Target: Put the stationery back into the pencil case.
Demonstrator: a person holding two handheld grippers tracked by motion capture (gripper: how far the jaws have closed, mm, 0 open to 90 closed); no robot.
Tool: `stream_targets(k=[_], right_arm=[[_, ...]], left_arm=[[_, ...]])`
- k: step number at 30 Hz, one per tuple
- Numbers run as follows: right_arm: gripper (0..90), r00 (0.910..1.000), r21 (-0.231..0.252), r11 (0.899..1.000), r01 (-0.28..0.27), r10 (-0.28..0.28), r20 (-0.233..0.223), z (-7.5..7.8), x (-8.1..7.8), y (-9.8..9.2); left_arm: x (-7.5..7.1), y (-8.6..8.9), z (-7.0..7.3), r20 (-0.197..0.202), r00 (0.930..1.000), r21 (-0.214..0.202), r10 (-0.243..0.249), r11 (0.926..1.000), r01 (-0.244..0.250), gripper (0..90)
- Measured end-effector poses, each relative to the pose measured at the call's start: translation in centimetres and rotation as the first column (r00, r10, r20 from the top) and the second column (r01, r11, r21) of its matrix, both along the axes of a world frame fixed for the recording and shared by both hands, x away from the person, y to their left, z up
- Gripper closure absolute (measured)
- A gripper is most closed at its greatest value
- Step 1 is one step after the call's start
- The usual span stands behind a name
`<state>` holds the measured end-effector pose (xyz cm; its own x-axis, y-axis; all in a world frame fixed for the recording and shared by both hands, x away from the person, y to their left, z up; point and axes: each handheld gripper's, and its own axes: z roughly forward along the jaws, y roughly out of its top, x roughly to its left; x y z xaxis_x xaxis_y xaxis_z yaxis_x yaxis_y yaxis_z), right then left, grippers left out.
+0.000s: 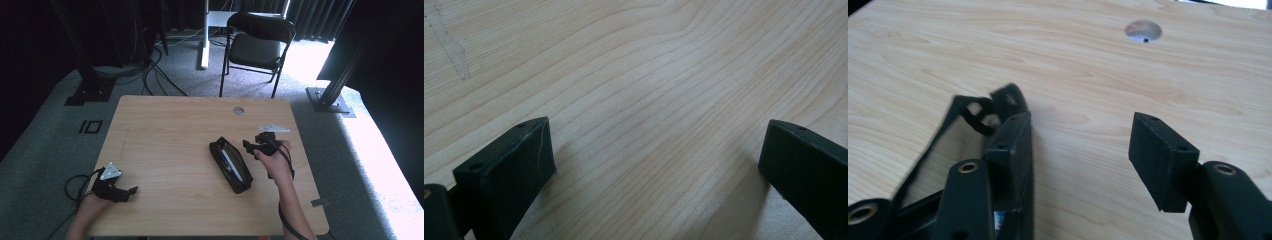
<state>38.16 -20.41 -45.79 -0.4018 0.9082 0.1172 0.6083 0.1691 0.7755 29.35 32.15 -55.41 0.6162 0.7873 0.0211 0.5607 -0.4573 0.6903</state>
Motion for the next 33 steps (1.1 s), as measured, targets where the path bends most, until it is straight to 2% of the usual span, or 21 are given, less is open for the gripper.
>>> stream_targets(k=[8, 13, 15, 19, 33], right_arm=[[38.3, 0.9991, -0.017, 0.999, 0.042, -0.042, -0.002, -1.0, -0.2, -2.2], [37.7, 0.9971, -0.012, 0.997, 0.077, -0.077, 0.002, -1.6, -0.5, -3.4], [37.9, 0.9948, 0.005, 0.995, 0.101, -0.102, 0.006, -2.2, -0.7, -4.2], [38.1, 0.9905, -0.003, 0.991, 0.136, -0.136, 0.017, -3.0, -1.0, -5.2], [33.9, 0.9736, -0.070, 0.971, 0.227, -0.228, -0.007, -6.7, -2.4, -8.2]], left_arm=[[0.0, 0.0, 0.0, 0.000, 1.0000, 0.000, 0.000, 1.0000, 0.000, 1.6], [0.0, 0.0, 0.0, 0.000, 1.0000, 0.000, 0.000, 1.0000, 0.000, 1.6], [0.0, 0.0, 0.0, 0.000, 1.0000, 0.000, 0.000, 1.0000, 0.000, 1.6], [0.0, 0.0, 0.0, 0.000, 1.0000, 0.000, 0.000, 1.0000, 0.000, 1.6], [0.0, 0.0, 0.0, 0.000, 1.0000, 0.000, 0.000, 1.0000, 0.000, 1.6]])
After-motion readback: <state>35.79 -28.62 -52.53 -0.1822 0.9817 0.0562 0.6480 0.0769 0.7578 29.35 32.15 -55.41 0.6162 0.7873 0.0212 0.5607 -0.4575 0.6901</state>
